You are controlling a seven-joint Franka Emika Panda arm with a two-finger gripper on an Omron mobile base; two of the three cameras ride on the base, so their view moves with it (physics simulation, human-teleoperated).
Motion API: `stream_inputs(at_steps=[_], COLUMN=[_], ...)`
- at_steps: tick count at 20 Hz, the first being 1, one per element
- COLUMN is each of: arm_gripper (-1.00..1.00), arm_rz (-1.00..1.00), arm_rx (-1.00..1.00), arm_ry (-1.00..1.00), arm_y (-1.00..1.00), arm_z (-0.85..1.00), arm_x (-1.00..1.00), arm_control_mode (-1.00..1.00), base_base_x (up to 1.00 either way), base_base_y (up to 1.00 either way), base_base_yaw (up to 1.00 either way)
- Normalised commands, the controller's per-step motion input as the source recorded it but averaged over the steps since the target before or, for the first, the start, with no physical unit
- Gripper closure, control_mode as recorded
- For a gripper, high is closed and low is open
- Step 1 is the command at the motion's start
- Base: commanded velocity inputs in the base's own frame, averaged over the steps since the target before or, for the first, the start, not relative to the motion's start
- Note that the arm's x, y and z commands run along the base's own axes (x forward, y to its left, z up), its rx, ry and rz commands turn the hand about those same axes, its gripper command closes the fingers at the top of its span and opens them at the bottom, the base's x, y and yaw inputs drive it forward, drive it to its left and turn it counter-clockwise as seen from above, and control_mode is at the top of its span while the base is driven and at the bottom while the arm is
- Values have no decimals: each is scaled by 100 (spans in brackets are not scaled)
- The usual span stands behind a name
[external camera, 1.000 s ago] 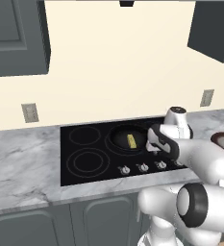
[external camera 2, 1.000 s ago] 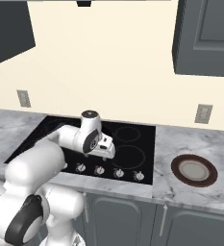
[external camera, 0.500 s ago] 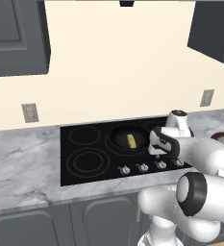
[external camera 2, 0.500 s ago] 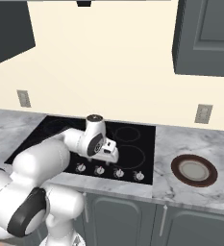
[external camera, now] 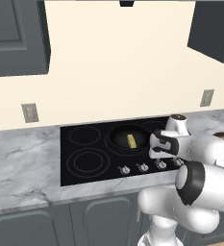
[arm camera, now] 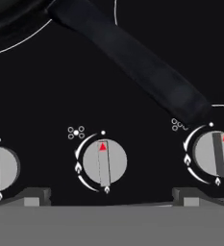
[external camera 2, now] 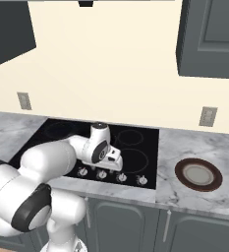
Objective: Pick up the butter stick and place it in the pan. Then turn on the burner for the pan.
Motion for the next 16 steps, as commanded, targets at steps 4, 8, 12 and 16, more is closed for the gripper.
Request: stream_inputs(at_steps=[4,8,12,16], arm_gripper=[-100,-100,-100,-100], arm_rz=[0,0,0,0], arm_rx=[0,0,0,0], arm_ry=[0,0,0,0], arm_y=[0,0,0,0], arm_z=[-24,-26,-21,-18], arm_x=[0,0,0,0], arm_control_mode=[-100,-100,-100,-100], base_base_x=[0,0,0,0], base_base_y=[0,0,0,0], base_base_yaw=[0,0,0,0])
